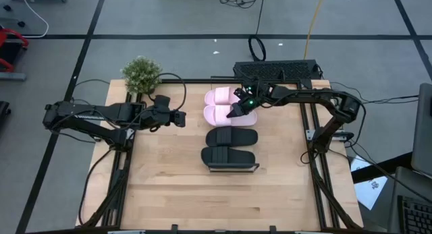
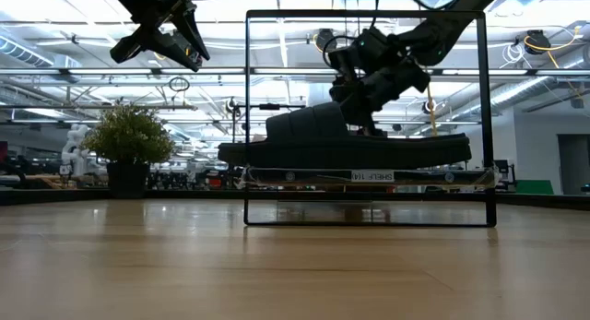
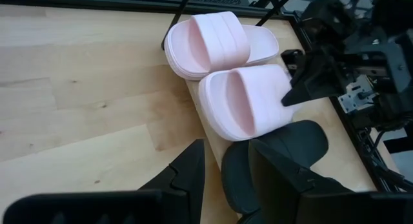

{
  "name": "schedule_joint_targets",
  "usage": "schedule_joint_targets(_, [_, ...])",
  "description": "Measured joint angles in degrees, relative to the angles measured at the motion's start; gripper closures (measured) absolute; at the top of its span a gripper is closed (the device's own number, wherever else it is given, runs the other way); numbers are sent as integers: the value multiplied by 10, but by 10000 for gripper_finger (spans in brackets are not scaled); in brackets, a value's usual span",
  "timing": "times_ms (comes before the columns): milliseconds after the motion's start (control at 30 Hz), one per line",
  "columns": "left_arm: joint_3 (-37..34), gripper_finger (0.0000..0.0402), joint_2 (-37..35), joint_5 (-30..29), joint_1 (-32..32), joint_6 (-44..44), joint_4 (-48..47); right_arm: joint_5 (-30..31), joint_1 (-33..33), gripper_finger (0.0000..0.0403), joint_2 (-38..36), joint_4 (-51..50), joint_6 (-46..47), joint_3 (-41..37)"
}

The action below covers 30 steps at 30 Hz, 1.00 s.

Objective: Pick and place slides into the shelf
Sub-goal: Put the pink slipper on the shelf

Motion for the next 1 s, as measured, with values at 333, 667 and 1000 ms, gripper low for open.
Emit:
schedule_joint_targets(333, [0, 286, 0, 6, 0, -4, 0, -43, 0, 403, 23, 32, 28, 1])
schedule_joint_targets(667, [0, 286, 0, 2, 0, -6, 3, -96, -14, 403, 23, 19, 28, 0])
schedule_joint_targets(1000, [0, 286, 0, 2, 6, -6, 3, -115, -18, 403, 23, 19, 36, 0])
